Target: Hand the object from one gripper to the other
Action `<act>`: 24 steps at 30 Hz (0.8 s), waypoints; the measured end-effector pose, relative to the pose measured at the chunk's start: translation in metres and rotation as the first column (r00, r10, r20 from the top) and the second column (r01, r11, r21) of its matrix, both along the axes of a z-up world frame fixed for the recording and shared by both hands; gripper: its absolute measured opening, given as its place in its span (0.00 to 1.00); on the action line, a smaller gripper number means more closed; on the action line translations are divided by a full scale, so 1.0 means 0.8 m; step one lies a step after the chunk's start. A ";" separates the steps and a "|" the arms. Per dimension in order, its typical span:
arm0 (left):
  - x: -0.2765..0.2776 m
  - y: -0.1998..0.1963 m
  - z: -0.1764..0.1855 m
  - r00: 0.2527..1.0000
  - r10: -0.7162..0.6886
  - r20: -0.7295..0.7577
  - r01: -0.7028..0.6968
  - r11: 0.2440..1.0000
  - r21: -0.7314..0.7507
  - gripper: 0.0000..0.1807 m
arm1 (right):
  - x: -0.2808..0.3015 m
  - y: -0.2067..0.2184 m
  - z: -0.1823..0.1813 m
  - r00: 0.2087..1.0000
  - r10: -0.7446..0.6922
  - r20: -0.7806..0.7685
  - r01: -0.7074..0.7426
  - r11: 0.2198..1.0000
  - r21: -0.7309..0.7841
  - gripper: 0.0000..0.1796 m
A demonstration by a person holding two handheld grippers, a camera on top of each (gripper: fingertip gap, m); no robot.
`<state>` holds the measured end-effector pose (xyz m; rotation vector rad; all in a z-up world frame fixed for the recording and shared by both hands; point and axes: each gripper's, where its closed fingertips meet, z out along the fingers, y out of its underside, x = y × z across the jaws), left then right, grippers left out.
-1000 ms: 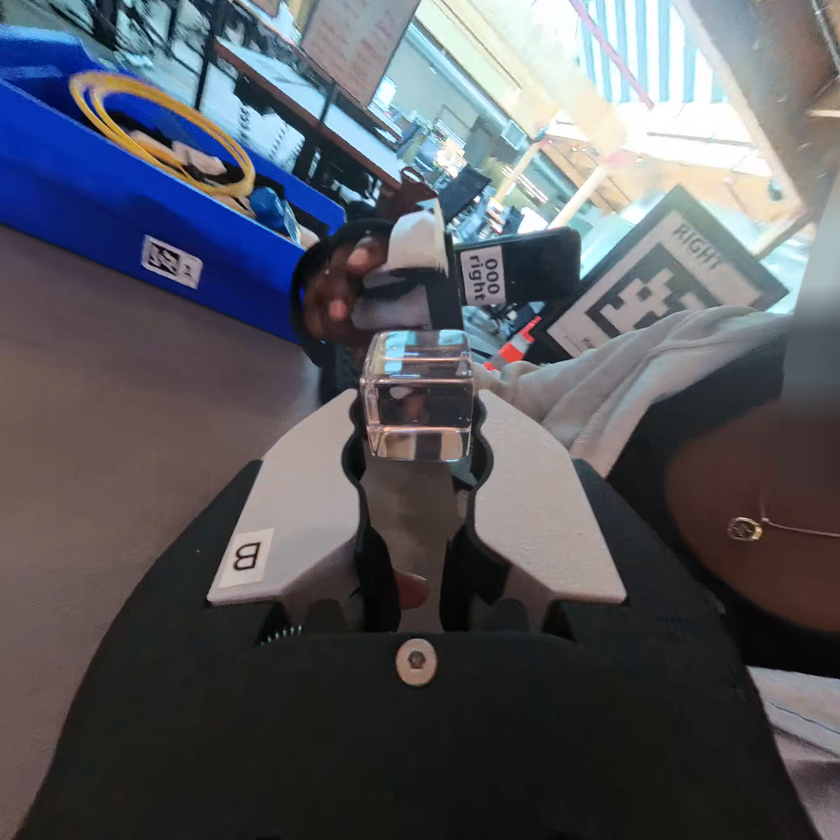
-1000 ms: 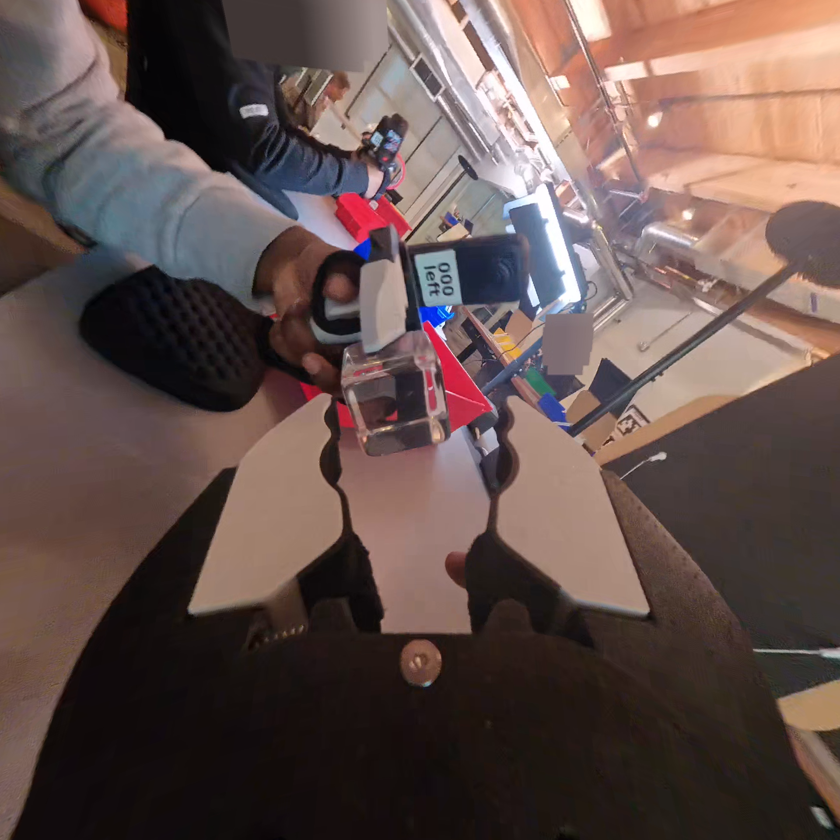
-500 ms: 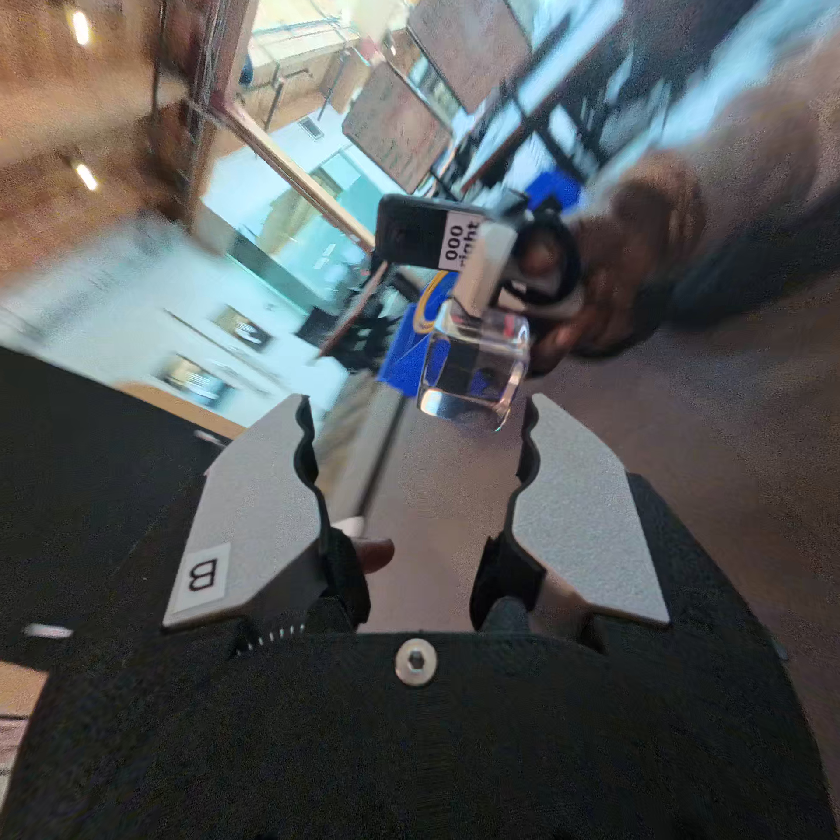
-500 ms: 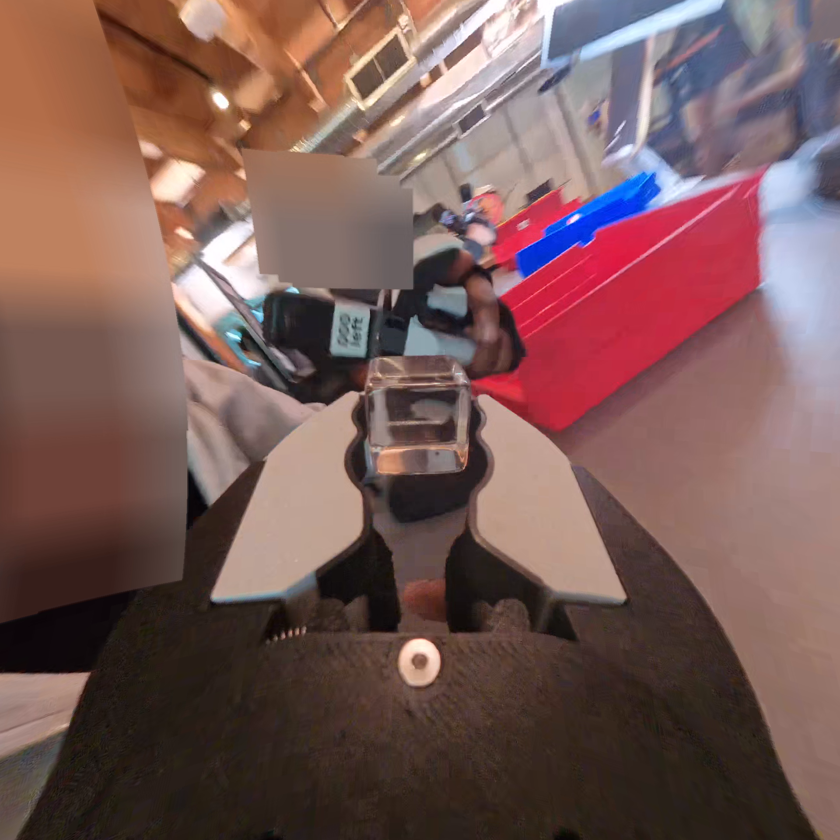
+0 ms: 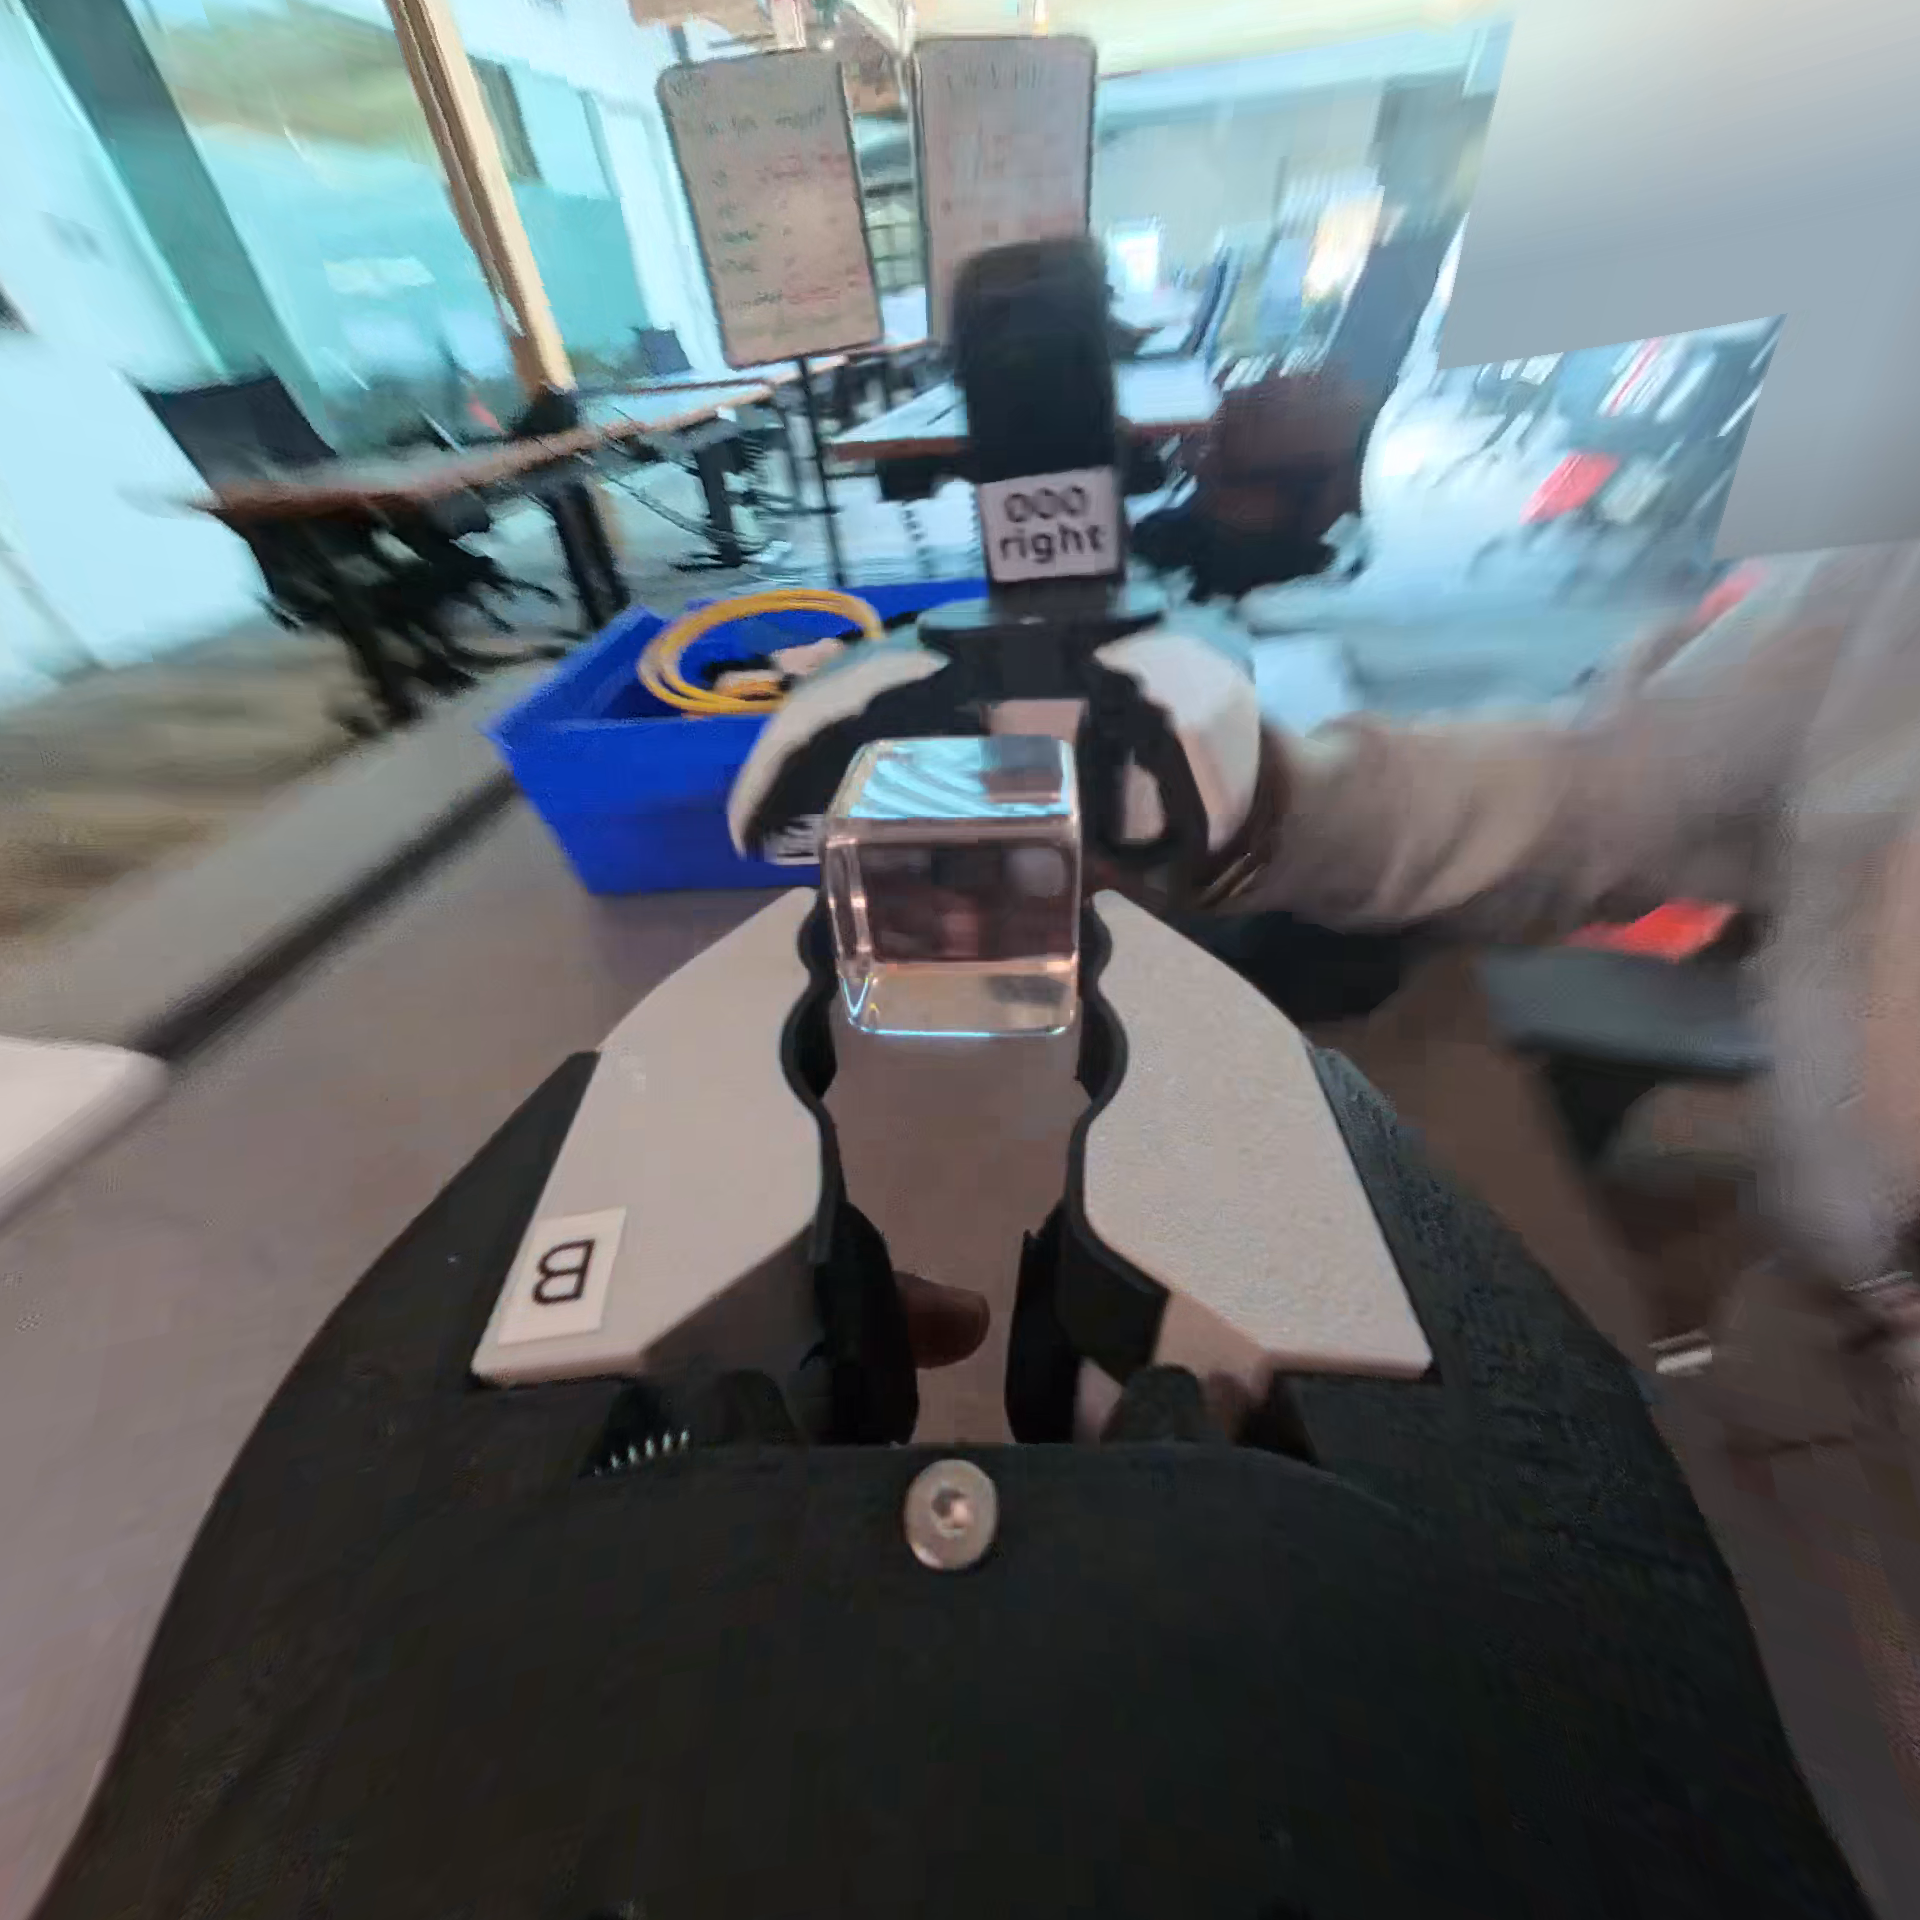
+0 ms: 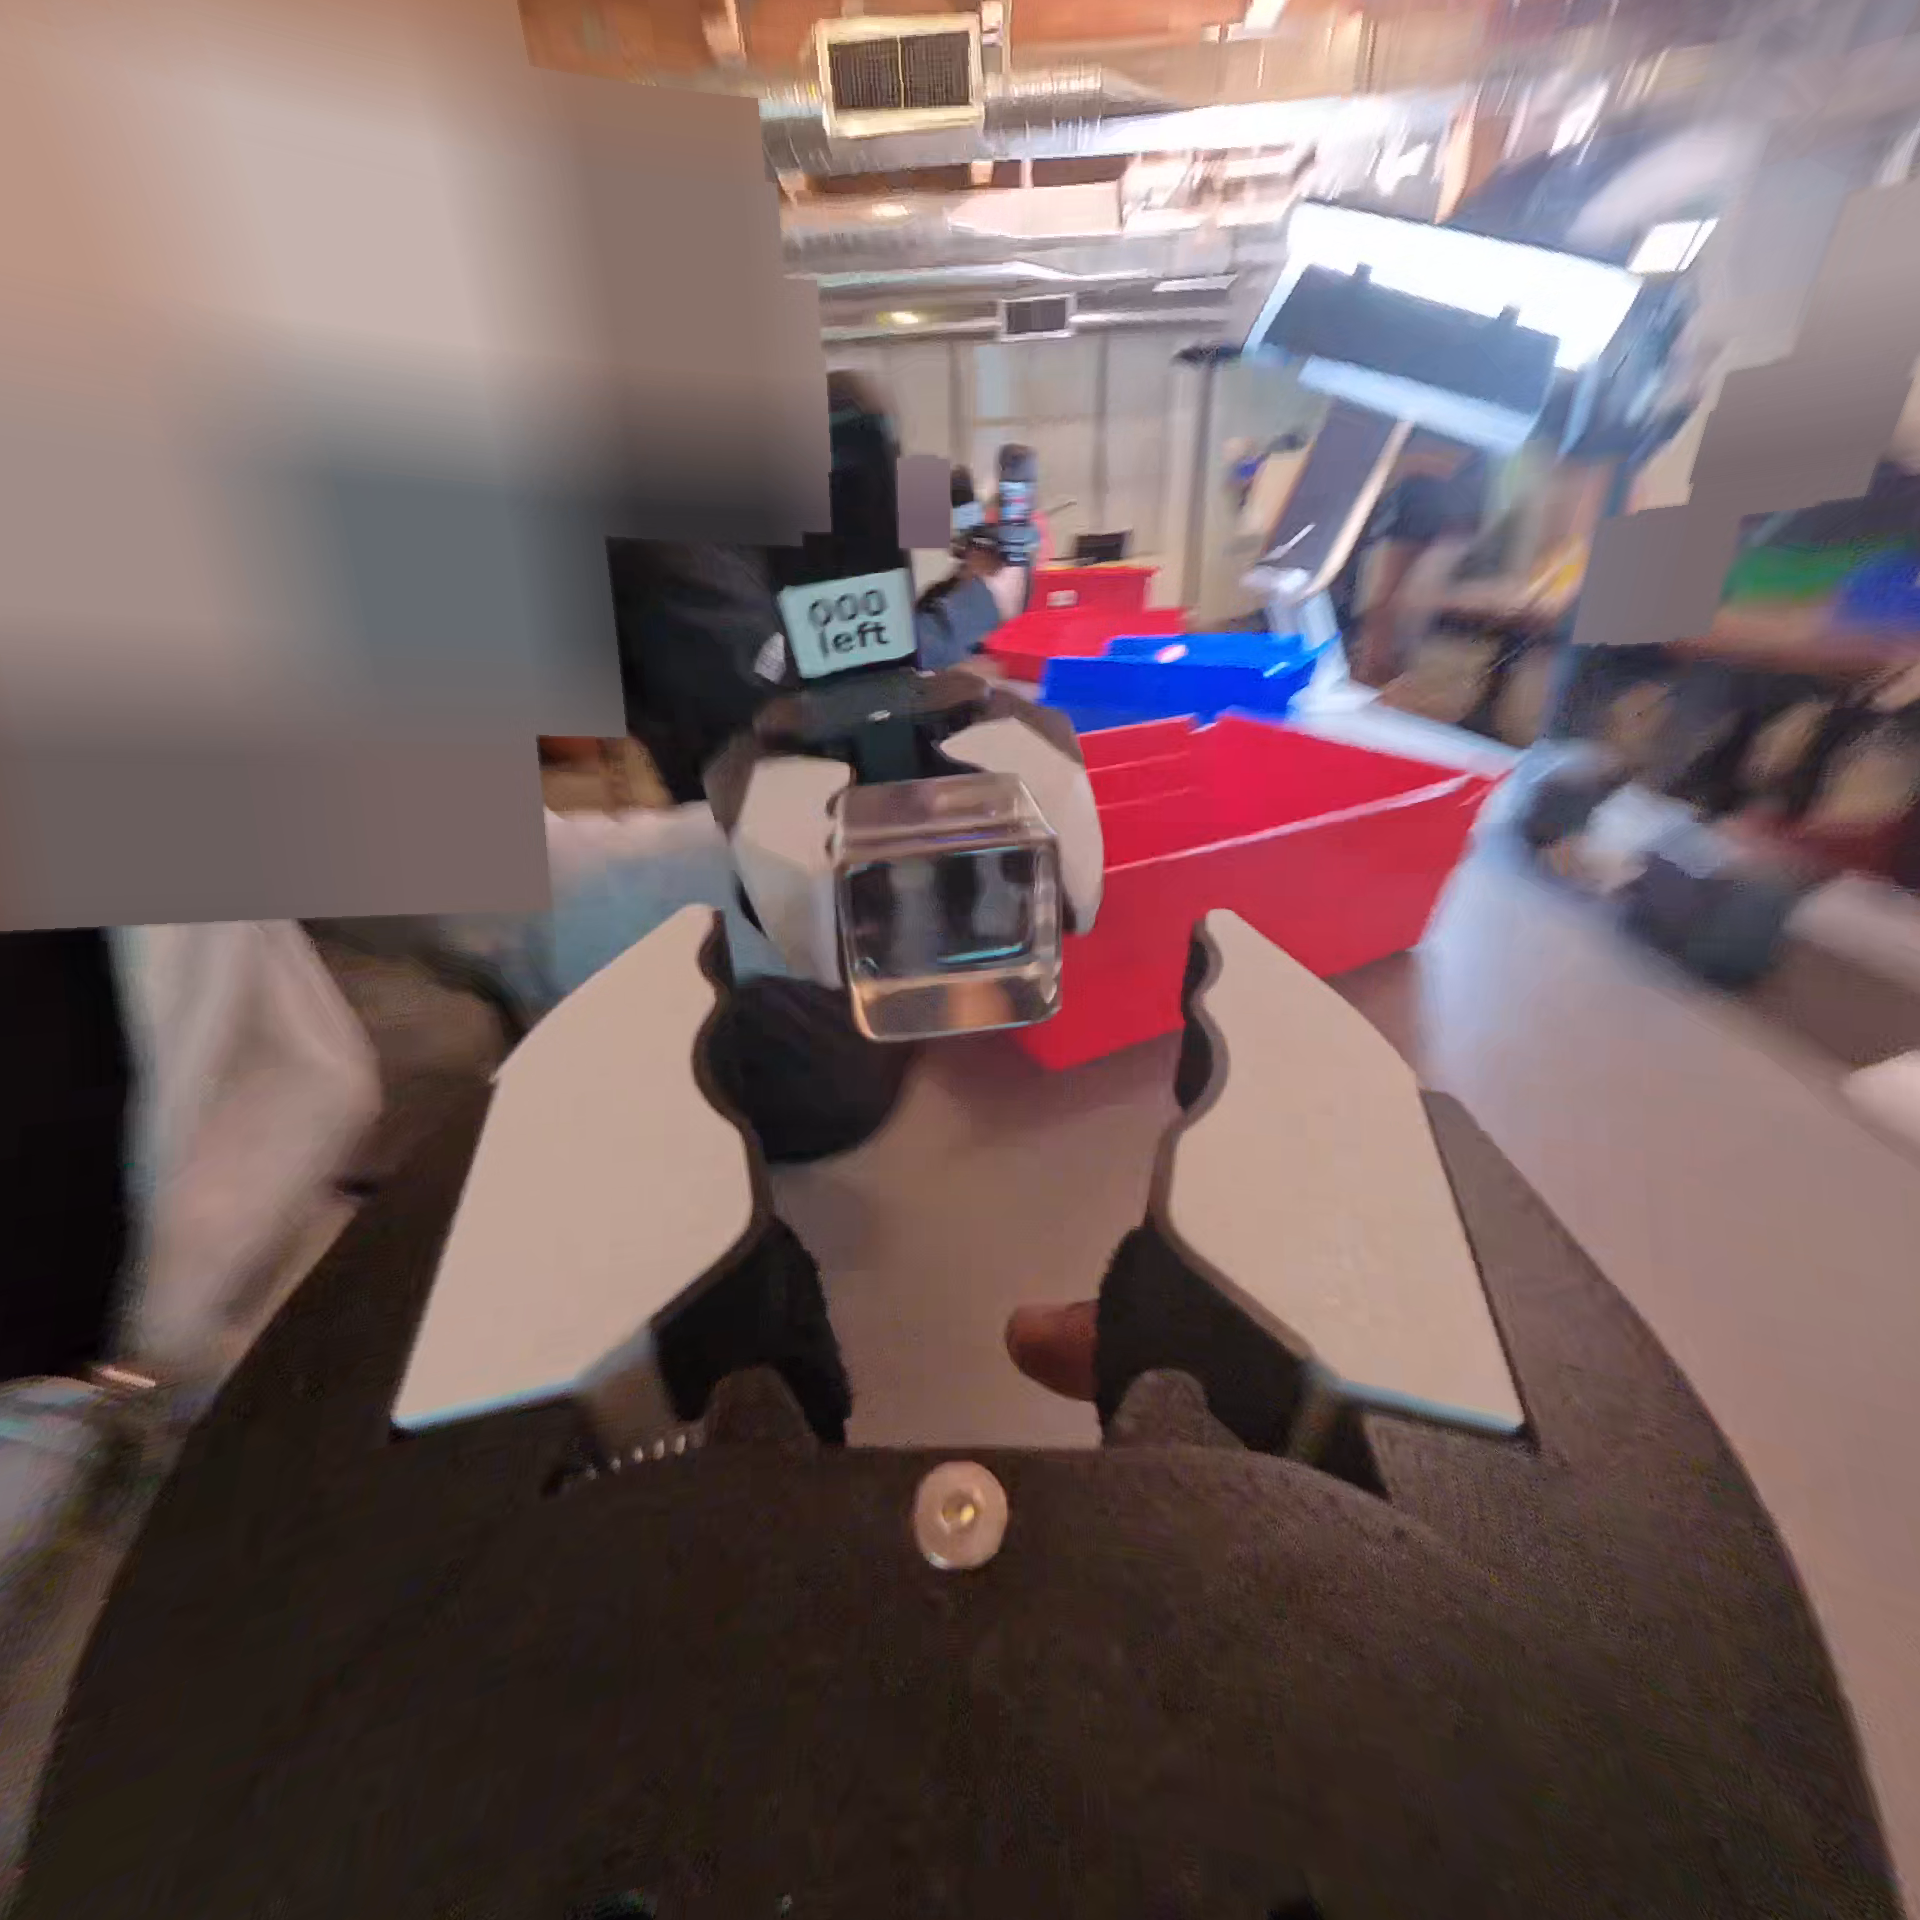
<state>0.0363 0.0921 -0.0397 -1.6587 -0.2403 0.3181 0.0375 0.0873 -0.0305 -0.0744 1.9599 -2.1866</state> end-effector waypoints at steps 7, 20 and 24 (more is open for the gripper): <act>0.034 0.011 -0.004 0.781 -0.309 0.543 0.185 0.944 0.272 0.24 | 0.027 0.005 0.003 0.580 -0.263 -0.771 0.257 0.957 -0.133 0.39; -0.010 -0.014 -0.001 0.938 0.040 -0.344 -0.065 0.996 -0.060 0.49 | -0.003 -0.004 -0.011 0.997 -0.045 0.061 0.040 0.996 0.081 0.25; -0.016 -0.010 -0.014 0.674 -0.032 -0.738 -0.247 0.932 -0.267 0.47 | 0.000 -0.007 -0.027 0.804 0.179 0.567 -0.237 0.971 0.030 0.24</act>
